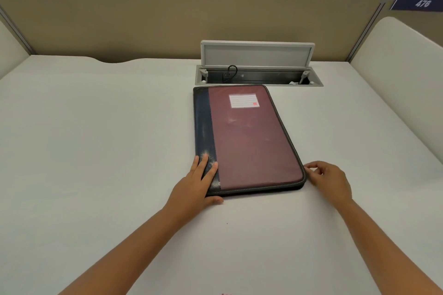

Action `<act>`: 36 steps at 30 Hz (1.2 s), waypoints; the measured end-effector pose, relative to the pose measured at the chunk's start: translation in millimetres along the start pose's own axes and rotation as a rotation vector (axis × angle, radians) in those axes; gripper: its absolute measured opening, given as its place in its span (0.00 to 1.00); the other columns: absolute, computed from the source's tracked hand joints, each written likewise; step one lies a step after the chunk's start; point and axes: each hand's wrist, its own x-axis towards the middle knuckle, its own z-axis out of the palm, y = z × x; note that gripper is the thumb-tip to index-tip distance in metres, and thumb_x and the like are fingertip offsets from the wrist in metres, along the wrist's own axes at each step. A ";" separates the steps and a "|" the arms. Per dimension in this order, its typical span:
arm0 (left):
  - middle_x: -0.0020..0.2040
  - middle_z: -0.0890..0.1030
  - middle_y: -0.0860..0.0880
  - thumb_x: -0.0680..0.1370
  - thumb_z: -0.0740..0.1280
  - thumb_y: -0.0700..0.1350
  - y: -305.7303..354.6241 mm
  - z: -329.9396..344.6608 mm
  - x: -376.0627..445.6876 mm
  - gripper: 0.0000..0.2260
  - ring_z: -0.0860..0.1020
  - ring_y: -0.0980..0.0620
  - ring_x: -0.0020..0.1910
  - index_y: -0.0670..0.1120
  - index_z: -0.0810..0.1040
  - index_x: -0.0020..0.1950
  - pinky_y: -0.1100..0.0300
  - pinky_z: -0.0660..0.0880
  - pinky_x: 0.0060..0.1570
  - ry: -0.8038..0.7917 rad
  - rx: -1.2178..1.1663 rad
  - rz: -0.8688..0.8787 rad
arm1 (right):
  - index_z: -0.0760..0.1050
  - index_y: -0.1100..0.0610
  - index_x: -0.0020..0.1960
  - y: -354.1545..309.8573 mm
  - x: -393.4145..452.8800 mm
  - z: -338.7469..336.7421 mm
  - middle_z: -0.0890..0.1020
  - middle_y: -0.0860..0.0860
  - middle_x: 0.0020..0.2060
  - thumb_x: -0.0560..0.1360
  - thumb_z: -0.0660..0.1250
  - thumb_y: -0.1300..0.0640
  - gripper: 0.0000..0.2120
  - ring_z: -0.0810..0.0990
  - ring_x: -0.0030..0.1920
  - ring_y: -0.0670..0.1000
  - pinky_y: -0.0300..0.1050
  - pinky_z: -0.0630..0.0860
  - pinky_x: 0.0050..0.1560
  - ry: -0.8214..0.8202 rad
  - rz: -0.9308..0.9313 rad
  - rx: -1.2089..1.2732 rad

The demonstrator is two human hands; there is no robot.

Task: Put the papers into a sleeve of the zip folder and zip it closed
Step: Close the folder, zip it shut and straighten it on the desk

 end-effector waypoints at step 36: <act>0.75 0.54 0.48 0.74 0.47 0.66 -25.9 13.0 -31.2 0.30 0.50 0.46 0.74 0.53 0.57 0.72 0.56 0.68 0.60 0.179 -0.142 0.064 | 0.79 0.50 0.45 -59.3 90.0 39.1 0.77 0.47 0.31 0.74 0.65 0.50 0.06 0.77 0.38 0.51 0.40 0.67 0.32 -0.073 -0.182 -0.135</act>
